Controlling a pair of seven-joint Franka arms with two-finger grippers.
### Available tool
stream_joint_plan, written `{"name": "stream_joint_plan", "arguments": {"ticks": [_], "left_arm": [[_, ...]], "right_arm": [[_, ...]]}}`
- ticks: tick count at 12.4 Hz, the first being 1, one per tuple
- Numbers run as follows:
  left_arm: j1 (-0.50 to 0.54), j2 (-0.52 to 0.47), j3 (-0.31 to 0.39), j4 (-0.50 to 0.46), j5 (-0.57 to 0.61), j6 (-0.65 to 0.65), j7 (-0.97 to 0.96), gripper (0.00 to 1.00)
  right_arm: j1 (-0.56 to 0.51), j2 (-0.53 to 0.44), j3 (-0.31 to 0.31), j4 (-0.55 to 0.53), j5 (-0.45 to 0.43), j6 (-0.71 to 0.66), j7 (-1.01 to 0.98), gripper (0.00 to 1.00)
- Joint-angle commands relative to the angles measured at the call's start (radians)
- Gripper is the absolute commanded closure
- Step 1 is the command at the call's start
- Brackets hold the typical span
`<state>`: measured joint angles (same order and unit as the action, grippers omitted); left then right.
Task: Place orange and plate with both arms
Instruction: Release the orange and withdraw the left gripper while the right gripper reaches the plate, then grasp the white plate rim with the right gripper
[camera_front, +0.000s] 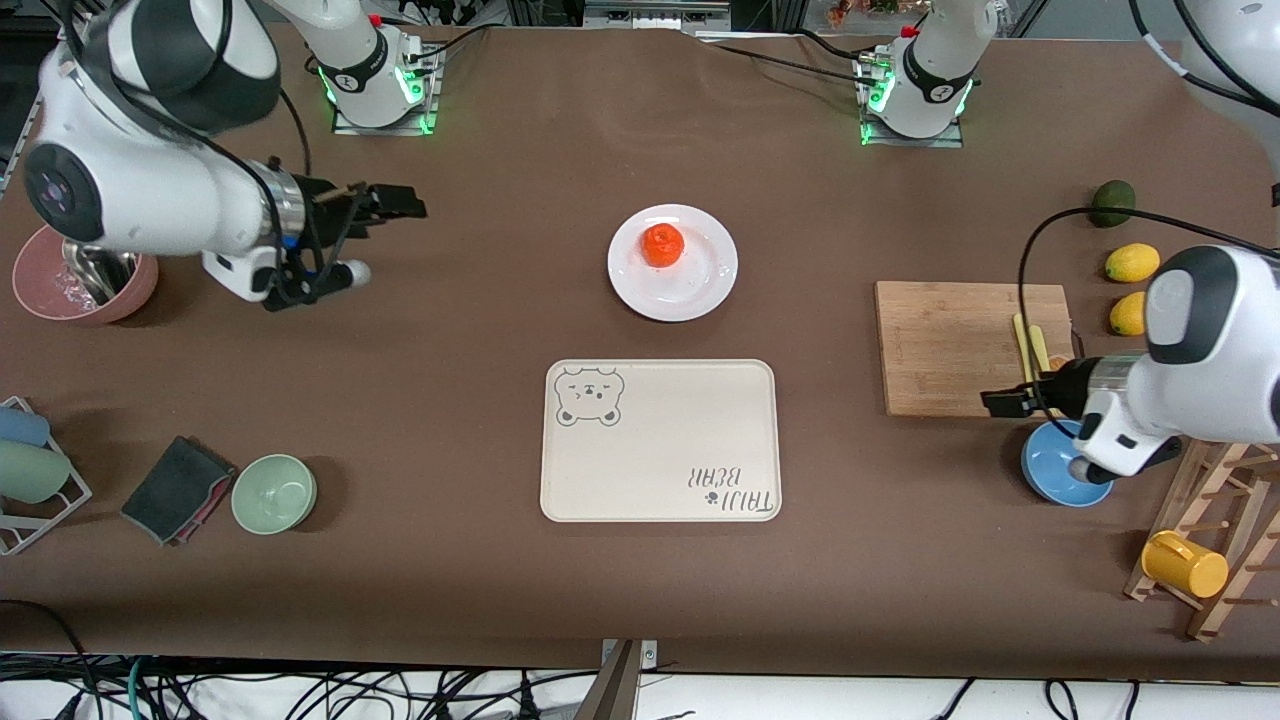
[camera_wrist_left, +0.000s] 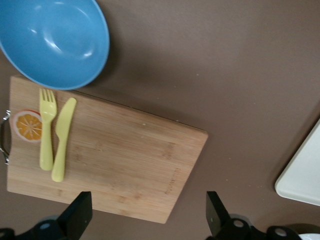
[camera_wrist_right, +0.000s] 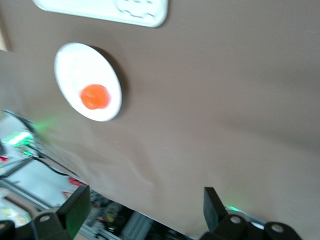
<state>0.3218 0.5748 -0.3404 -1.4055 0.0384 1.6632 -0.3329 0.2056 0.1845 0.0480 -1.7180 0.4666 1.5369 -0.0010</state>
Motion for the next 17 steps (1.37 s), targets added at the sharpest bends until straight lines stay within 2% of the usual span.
{"name": "stream_joint_plan", "arguments": {"ticks": [1, 3, 5, 7, 9, 11, 12, 14, 16, 17], "left_arm": [[0.028, -0.024, -0.015, 0.013, 0.029, -0.02, 0.031, 0.0], [0.048, -0.085, -0.002, -0.003, 0.034, -0.029, 0.032, 0.0], [-0.015, -0.182, 0.088, -0.045, 0.029, -0.029, 0.104, 0.0], [-0.123, -0.297, 0.229, -0.116, 0.015, -0.029, 0.193, 0.0], [-0.212, -0.387, 0.308, -0.154, 0.012, -0.034, 0.23, 0.0], [-0.28, -0.461, 0.319, -0.173, 0.011, -0.034, 0.233, 0.0], [-0.285, -0.472, 0.317, -0.168, -0.021, -0.037, 0.229, 0.0], [-0.3, -0.481, 0.317, -0.162, -0.048, -0.075, 0.232, 0.0], [-0.299, -0.477, 0.319, -0.176, -0.061, -0.088, 0.238, 0.0], [-0.279, -0.474, 0.317, -0.181, -0.093, -0.082, 0.242, 0.0]], "right_arm": [[0.073, 0.061, 0.0, -0.006, 0.119, 0.113, 0.004, 0.0], [0.093, 0.081, 0.0, -0.098, 0.223, 0.283, 0.006, 0.0], [0.109, 0.144, 0.004, -0.12, 0.344, 0.345, -0.019, 0.0], [0.162, 0.211, 0.018, -0.144, 0.38, 0.417, -0.04, 0.0], [0.17, 0.231, 0.102, -0.21, 0.514, 0.573, -0.132, 0.0], [0.172, 0.233, 0.191, -0.29, 0.599, 0.751, -0.233, 0.0], [0.172, 0.236, 0.2, -0.316, 0.645, 0.776, -0.269, 0.0], [0.172, 0.259, 0.202, -0.368, 0.771, 0.769, -0.457, 0.0], [0.173, 0.317, 0.201, -0.377, 0.974, 0.741, -0.688, 0.0], [0.175, 0.349, 0.2, -0.377, 1.019, 0.737, -0.777, 0.0]]}}
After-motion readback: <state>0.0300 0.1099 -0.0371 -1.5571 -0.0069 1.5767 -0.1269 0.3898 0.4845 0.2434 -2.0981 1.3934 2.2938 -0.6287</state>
